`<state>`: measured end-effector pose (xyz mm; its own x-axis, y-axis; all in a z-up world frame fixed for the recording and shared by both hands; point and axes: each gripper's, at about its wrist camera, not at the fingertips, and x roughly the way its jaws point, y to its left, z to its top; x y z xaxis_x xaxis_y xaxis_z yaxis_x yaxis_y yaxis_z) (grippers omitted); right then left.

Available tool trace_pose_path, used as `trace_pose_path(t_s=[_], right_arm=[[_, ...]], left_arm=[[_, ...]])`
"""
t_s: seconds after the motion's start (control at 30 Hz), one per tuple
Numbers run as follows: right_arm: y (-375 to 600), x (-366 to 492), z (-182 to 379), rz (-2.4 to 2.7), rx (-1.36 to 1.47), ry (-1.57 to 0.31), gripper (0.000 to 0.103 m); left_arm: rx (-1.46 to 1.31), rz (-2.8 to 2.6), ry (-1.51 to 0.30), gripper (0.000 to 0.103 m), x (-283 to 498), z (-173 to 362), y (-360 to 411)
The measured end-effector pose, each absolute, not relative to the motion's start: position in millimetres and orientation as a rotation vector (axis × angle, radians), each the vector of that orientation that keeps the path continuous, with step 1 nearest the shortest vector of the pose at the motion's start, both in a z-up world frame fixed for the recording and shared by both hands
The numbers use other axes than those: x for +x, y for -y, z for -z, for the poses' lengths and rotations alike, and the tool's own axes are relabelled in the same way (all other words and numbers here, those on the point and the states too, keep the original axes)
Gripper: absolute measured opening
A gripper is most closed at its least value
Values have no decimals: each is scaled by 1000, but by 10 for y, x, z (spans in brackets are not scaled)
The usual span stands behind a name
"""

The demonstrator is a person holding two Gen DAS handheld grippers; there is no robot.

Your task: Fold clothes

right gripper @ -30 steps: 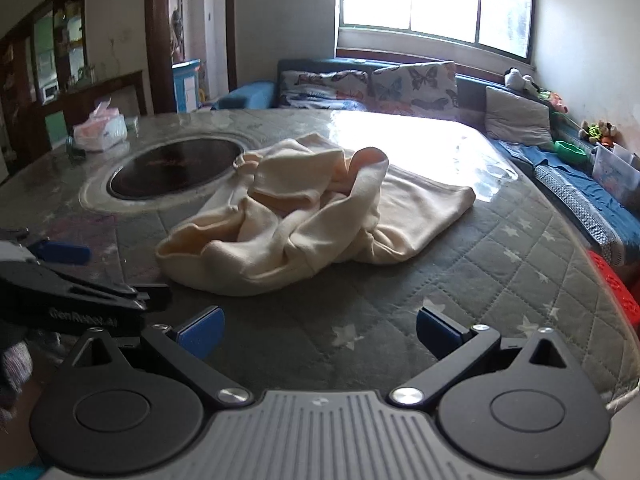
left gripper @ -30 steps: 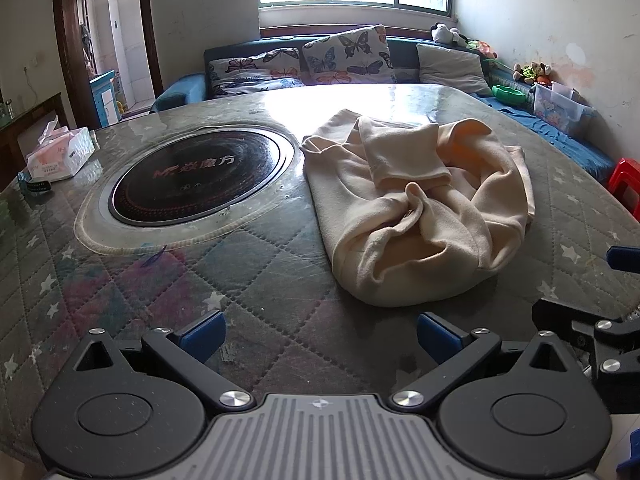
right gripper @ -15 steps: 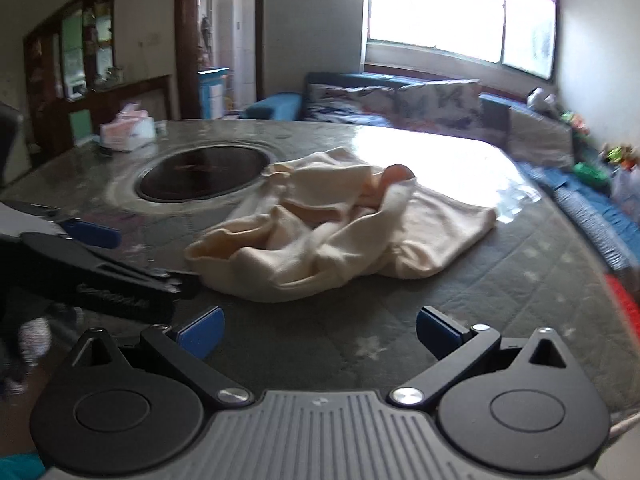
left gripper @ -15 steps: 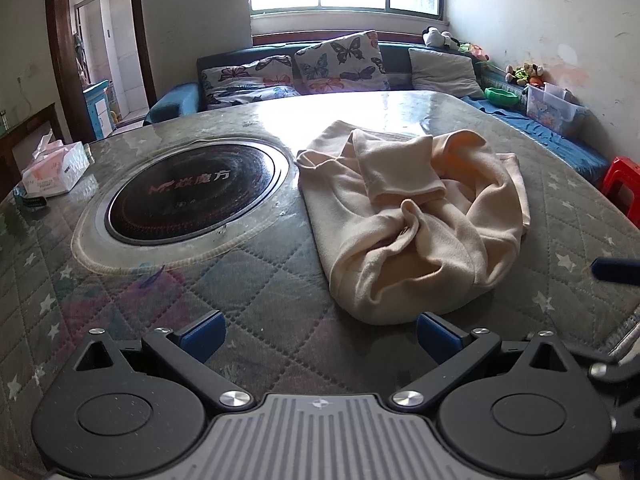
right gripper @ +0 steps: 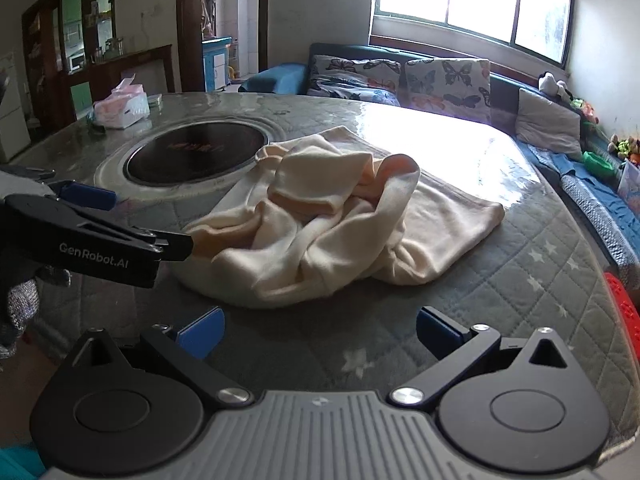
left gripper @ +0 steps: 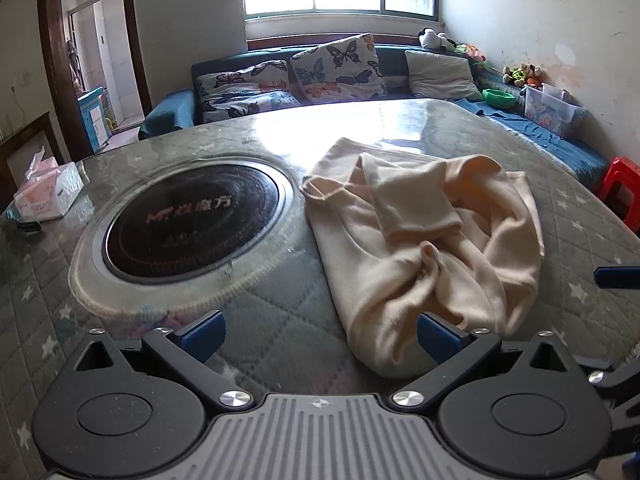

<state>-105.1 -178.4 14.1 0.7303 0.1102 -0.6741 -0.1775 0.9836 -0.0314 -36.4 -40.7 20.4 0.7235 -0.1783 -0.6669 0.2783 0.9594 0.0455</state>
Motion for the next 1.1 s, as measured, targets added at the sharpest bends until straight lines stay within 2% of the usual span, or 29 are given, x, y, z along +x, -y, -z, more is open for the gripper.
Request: trace_pose_path(t_s=[0.37,0.57,0.73,0.83,0.97,1.1], right_arm=[[1975,-525,-329,-103,-80,-688,102],[2156,-200,-394,-66,-56,-686,90],[2288,41,-401,-48,-37,-700,78],[2328,156,-364,-51,-38,-719,67],[2336,247,-300,-75,-36,-741,60],[2336,333,-238,-98,-28,-765,47]], left_arm=[[163,290,-697,102,32,-340,479],[129,321,-705,97,296,-395,590],[105,365,-732,84,498,-378,715],[94,400,-754,79,599,-335,785],[77,440,-780,74,711,-285,849],[63,488,-801,50,786,-223,877]])
